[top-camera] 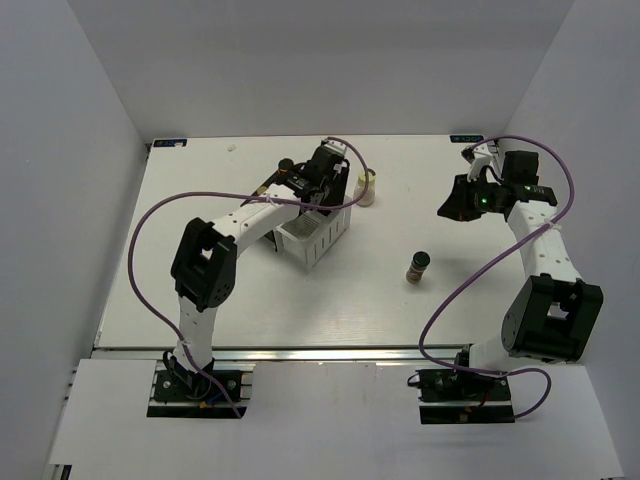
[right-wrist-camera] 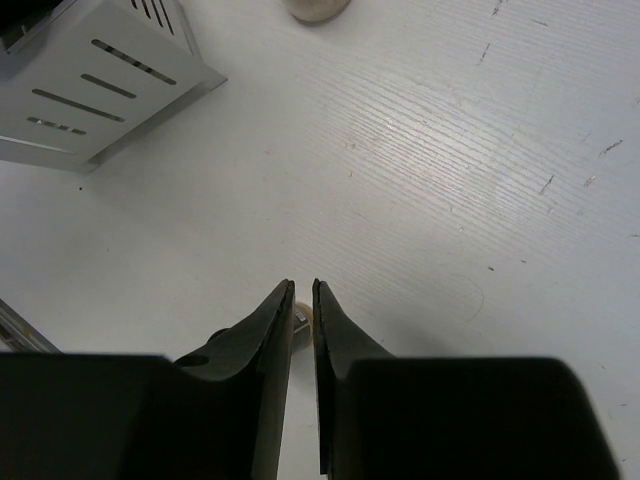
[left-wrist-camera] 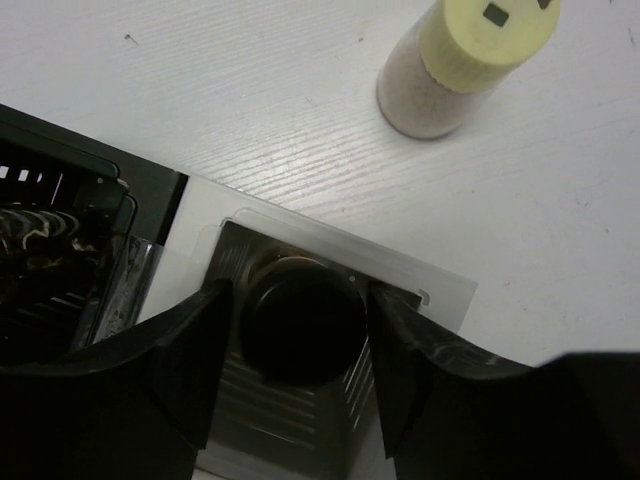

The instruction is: Organize the condiment bottles

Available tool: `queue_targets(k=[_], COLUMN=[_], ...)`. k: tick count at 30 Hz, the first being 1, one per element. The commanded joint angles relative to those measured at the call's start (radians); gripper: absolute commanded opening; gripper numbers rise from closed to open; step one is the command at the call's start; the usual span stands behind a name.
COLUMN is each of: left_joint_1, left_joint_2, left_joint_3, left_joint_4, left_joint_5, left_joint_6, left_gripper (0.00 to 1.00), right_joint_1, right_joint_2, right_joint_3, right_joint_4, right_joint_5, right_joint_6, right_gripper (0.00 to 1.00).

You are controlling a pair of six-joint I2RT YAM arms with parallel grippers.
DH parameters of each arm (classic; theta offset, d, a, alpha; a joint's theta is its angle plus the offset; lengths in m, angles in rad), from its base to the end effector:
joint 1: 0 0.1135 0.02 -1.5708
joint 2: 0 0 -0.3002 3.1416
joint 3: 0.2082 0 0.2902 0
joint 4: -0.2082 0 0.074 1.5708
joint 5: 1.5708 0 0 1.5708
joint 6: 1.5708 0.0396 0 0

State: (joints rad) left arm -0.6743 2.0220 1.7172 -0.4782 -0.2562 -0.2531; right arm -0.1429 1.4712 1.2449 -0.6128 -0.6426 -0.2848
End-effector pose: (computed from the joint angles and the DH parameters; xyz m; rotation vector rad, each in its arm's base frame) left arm 0.4120 -0.3164 0.2764 0.3642 2.2989 -0.1643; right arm 0.3507 -0.0265 0.3283 -0.4451 2.2215 0.5482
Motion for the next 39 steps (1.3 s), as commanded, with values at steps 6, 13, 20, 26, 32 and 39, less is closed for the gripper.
queue_targets(k=[6, 13, 20, 26, 32, 39], left_joint_1=[-0.01, -0.01, -0.01, -0.01, -0.01, -0.008], left_joint_2=[-0.051, -0.071, -0.101, -0.123, -0.146, -0.174], left_joint_3=[-0.005, -0.018, 0.028, 0.059, 0.081, 0.098], left_joint_4=[0.032, 0.036, 0.018, -0.003, -0.013, -0.022], left_joint_5=[0.071, 0.077, 0.051, 0.006, -0.011, 0.004], left_joint_6=[-0.028, -0.038, -0.031, -0.018, -0.009, -0.009], left_gripper=[0.78, 0.74, 0.71, 0.82, 0.84, 0.82], right_joint_1=[-0.003, -0.003, -0.003, 0.0, 0.009, 0.054], right_joint_2=[-0.003, -0.002, -0.011, -0.012, -0.012, -0.012], right_joint_3=[-0.016, -0.016, -0.016, -0.016, -0.01, 0.01], right_joint_4=[0.005, 0.007, -0.002, -0.008, -0.03, -0.136], right_joint_5=[-0.012, -0.015, -0.038, -0.049, -0.066, -0.121], right_joint_6=[-0.014, -0.014, -0.043, -0.051, -0.088, -0.247], right_gripper=[0.19, 0.19, 0.24, 0.28, 0.32, 0.49])
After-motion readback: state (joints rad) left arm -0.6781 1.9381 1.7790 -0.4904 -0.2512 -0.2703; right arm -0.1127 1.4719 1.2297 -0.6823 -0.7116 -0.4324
